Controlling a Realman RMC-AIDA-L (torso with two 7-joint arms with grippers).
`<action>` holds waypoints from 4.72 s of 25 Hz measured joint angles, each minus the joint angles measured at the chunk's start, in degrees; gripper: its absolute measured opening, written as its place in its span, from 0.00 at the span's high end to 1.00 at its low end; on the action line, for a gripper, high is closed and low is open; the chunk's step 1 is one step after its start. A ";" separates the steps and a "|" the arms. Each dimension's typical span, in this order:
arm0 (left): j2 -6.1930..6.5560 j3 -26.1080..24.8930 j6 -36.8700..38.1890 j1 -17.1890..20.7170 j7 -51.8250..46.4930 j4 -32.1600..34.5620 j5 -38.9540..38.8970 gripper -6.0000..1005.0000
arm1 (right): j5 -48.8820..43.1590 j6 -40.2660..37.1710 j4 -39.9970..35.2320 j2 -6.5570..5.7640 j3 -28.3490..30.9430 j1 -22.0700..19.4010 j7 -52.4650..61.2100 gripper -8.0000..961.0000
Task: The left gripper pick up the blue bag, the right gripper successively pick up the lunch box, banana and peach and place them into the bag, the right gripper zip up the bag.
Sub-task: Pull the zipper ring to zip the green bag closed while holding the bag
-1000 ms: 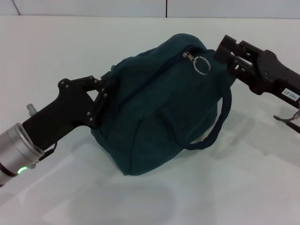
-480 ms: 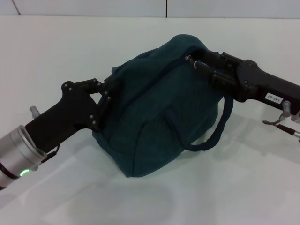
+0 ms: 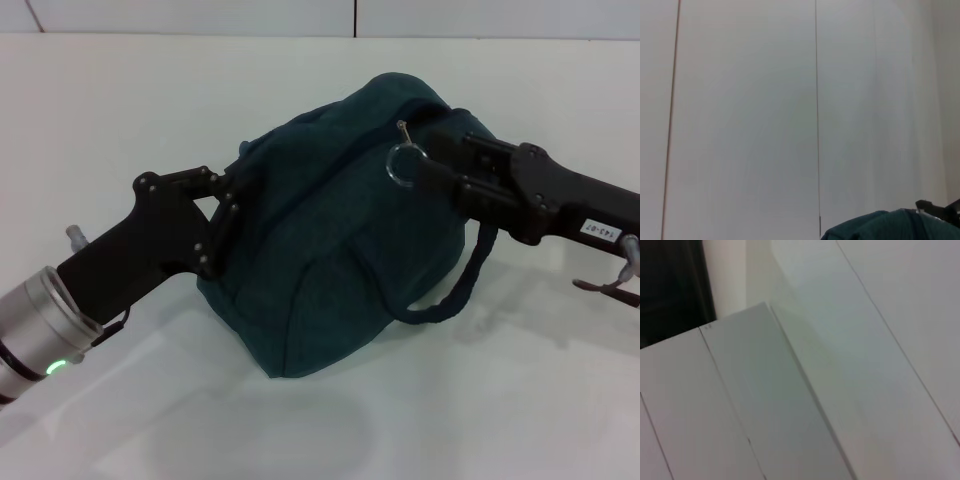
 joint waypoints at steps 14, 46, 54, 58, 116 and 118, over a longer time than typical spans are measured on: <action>-0.48 0.00 -0.12 -0.38 0.00 -0.04 -0.03 0.95 | 0.24 1.27 0.58 -0.50 0.95 -1.40 3.89 0.39; -0.71 0.32 -0.08 -0.68 0.00 -0.06 -0.03 0.95 | -5.91 -0.95 0.37 -0.69 5.76 -0.52 11.75 0.40; -0.71 0.20 -0.11 -0.69 0.00 0.06 -0.03 0.95 | -6.47 1.02 0.63 -0.78 5.99 0.25 17.20 0.42; -0.71 0.18 -0.12 -0.69 0.00 0.06 -0.02 0.95 | -6.62 3.27 0.54 -0.84 6.03 0.87 20.30 0.43; -0.70 0.35 0.08 -0.86 1.32 -0.04 -0.03 0.95 | -18.46 0.44 -3.18 -0.02 12.25 1.62 18.38 0.46; -0.71 0.35 0.18 -0.84 1.33 -0.15 -0.03 0.95 | -19.02 -0.91 -3.18 -0.12 12.19 1.66 18.61 0.46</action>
